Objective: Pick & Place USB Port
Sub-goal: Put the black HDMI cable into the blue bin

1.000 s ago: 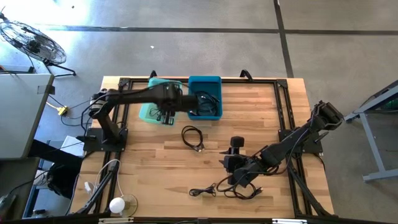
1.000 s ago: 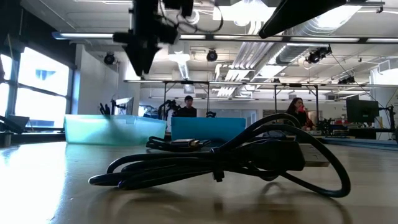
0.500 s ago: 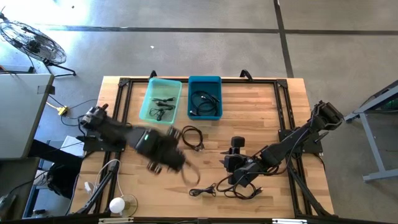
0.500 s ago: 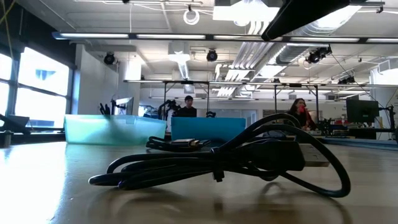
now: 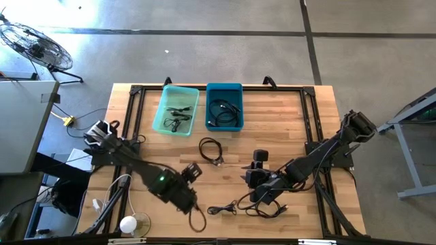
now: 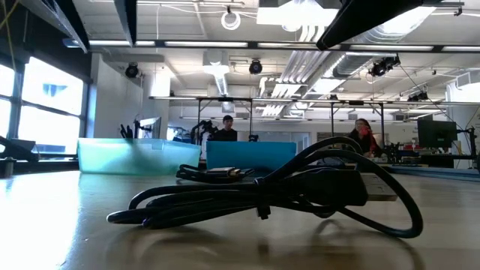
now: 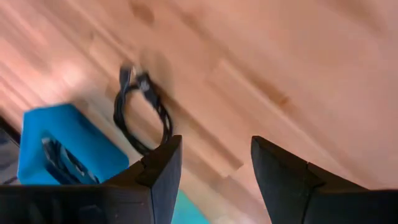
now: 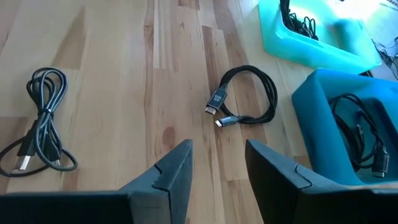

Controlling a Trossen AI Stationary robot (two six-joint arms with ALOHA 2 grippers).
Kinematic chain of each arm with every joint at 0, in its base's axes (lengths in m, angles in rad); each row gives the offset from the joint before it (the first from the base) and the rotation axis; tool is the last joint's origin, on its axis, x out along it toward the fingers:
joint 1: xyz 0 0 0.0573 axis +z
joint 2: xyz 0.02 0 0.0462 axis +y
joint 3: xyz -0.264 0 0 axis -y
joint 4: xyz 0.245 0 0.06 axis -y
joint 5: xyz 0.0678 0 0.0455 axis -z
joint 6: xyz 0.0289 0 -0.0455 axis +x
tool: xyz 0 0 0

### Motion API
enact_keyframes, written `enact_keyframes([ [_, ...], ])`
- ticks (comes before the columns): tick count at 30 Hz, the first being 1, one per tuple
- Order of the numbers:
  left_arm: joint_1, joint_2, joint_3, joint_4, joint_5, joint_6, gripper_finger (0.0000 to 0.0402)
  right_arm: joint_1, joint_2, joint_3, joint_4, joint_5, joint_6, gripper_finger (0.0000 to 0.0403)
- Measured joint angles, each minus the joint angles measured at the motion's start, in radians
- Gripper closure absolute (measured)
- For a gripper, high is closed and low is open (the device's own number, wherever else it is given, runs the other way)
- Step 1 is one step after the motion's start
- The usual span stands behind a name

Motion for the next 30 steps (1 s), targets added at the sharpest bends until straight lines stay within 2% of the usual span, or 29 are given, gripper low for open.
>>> enact_keyframes([
  [7, 0.166, 0.000, -0.070, 0.081, 0.019, 0.140, 0.0215, 0.000, 0.000, 0.000, -0.016, 0.001, -0.003, 0.0263],
  [13, 0.337, 0.000, -0.126, 0.172, 0.143, 0.327, 0.0215, 0.010, 0.000, 0.000, -0.086, -0.005, 0.058, 0.0263],
  [19, 0.499, 0.000, -0.195, 0.321, 0.317, 0.386, 0.0215, 0.033, 0.000, 0.000, -0.155, -0.006, 0.131, 0.0263],
  [26, 0.547, 0.000, -0.261, 0.500, 0.436, 0.504, 0.0215, 0.062, 0.000, 0.000, -0.165, 0.004, 0.135, 0.0263],
  [30, 0.546, 0.000, -0.297, 0.544, 0.481, 0.554, 0.0215, 0.066, 0.000, 0.000, -0.176, 0.008, 0.157, 0.0263],
])
